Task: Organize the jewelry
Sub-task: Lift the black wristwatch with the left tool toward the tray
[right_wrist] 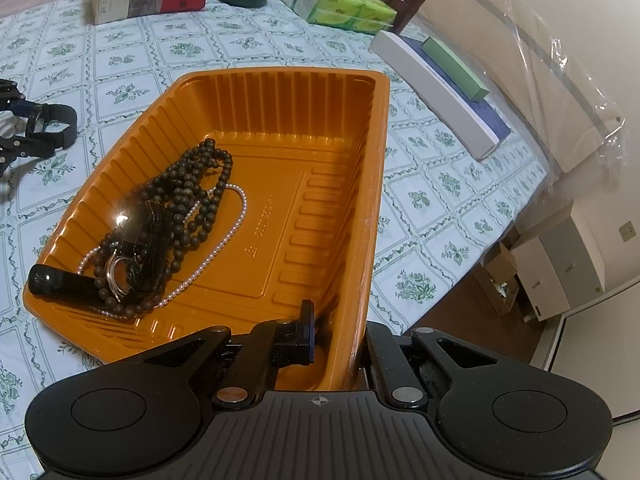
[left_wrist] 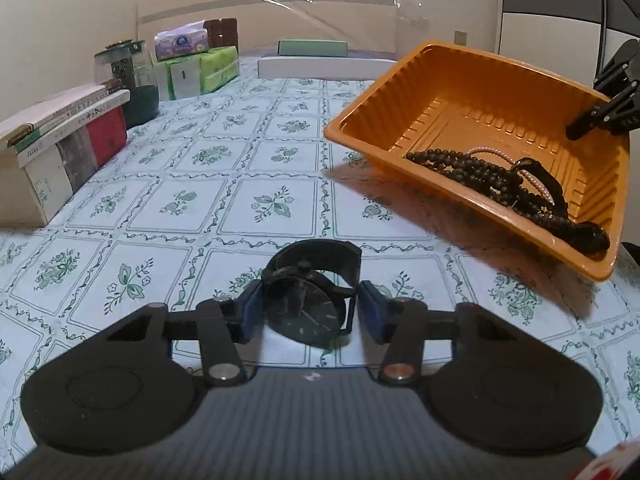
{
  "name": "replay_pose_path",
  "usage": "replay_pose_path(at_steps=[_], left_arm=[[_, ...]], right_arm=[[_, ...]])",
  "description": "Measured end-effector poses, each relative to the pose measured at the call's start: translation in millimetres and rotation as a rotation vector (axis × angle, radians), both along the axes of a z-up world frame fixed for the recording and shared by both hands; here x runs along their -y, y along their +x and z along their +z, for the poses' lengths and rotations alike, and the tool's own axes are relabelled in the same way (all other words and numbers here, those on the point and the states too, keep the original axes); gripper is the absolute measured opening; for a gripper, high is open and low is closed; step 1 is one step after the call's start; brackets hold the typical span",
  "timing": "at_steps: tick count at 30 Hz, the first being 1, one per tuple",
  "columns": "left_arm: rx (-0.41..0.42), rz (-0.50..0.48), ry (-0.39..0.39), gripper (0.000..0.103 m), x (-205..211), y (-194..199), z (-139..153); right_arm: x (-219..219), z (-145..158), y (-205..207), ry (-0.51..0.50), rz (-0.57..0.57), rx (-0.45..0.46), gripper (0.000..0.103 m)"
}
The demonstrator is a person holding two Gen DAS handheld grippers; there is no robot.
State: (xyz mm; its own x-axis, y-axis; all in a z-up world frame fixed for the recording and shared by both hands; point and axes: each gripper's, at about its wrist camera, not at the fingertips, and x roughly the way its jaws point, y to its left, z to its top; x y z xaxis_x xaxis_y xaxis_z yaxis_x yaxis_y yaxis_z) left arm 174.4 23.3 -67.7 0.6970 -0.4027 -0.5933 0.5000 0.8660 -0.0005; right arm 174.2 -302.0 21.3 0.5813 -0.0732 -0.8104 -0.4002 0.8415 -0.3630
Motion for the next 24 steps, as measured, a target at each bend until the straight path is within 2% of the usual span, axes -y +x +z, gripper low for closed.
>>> replay_pose_path(at_steps=[3,6,16,24], left_arm=[[-0.002,0.005,-0.008,0.041,1,-3,2],[-0.019,0.008,-0.005,0.041,3,-7,5],[-0.036,0.049,0.088,0.041,20,-21,19],[-0.066,0.078,0.131,0.039,29,-23,39]], right_arm=[[0,0,0,0.000,0.000,0.001,0.006],[0,0,0,0.001,-0.001,0.001,0.006],[1,-1,0,0.002,-0.001,0.002,0.006],[2,-1,0,0.006,-0.002,0.001,0.006]])
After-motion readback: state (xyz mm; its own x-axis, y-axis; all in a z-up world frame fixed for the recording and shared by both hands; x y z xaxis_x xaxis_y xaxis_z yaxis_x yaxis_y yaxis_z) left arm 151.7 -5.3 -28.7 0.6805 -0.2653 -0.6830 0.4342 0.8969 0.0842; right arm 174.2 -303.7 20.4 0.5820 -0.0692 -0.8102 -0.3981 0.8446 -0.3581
